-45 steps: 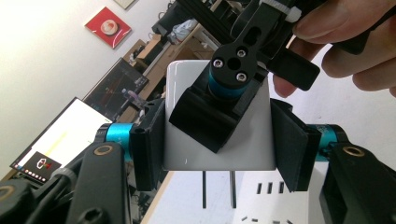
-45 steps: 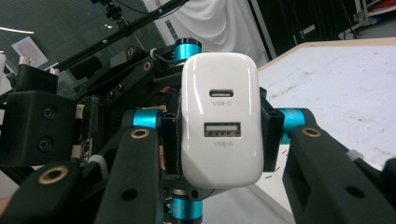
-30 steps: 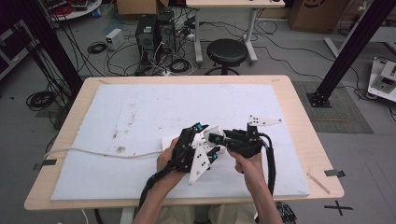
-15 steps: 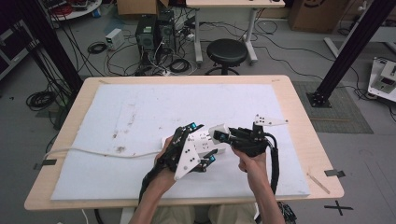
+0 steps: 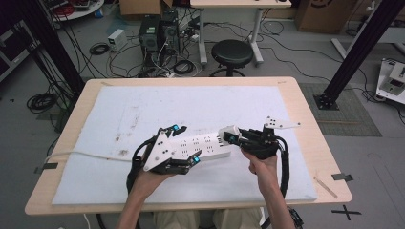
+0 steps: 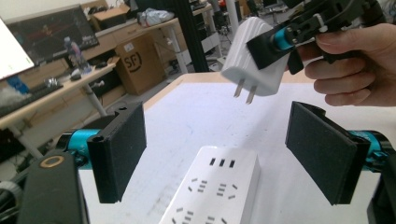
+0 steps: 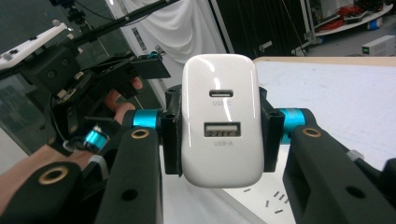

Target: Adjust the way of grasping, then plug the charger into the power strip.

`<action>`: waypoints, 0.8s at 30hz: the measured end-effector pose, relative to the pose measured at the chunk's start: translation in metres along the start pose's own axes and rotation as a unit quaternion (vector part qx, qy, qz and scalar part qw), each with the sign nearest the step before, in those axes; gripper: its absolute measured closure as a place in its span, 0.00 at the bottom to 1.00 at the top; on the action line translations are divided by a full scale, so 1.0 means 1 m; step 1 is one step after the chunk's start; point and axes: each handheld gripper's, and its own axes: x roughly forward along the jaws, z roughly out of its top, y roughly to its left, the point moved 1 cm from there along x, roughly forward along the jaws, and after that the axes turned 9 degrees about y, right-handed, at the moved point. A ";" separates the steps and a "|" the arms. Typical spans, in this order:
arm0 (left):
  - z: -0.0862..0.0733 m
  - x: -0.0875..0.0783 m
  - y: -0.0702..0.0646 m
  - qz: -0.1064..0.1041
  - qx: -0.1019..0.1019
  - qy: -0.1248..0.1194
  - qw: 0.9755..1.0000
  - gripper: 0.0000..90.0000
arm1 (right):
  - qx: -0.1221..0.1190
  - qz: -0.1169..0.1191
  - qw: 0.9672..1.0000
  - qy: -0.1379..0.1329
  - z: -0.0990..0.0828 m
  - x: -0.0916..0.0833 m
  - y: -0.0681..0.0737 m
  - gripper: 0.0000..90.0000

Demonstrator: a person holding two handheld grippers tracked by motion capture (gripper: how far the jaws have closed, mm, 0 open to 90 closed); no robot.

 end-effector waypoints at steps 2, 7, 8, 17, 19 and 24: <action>-0.006 -0.009 0.007 0.005 -0.016 0.008 1.000 0.23 | -0.006 -0.004 1.000 0.003 0.000 0.000 0.000 0.70; -0.018 -0.027 0.023 0.024 -0.063 0.004 0.998 0.23 | -0.014 -0.018 1.000 0.004 0.000 -0.002 0.002 0.70; -0.018 -0.027 0.023 0.024 -0.063 0.004 0.998 0.23 | -0.014 -0.018 1.000 0.004 0.000 -0.002 0.002 0.70; -0.042 -0.071 0.046 0.078 -0.122 0.002 0.990 0.24 | -0.028 -0.030 0.999 0.012 0.000 -0.012 -0.001 0.70; -0.044 -0.075 0.048 0.082 -0.125 0.001 0.989 0.24 | -0.031 -0.034 0.999 0.016 0.000 -0.013 -0.002 0.70; -0.054 -0.092 0.056 0.102 -0.144 0.009 0.984 0.24 | -0.048 -0.042 0.997 0.047 0.011 -0.012 -0.014 0.70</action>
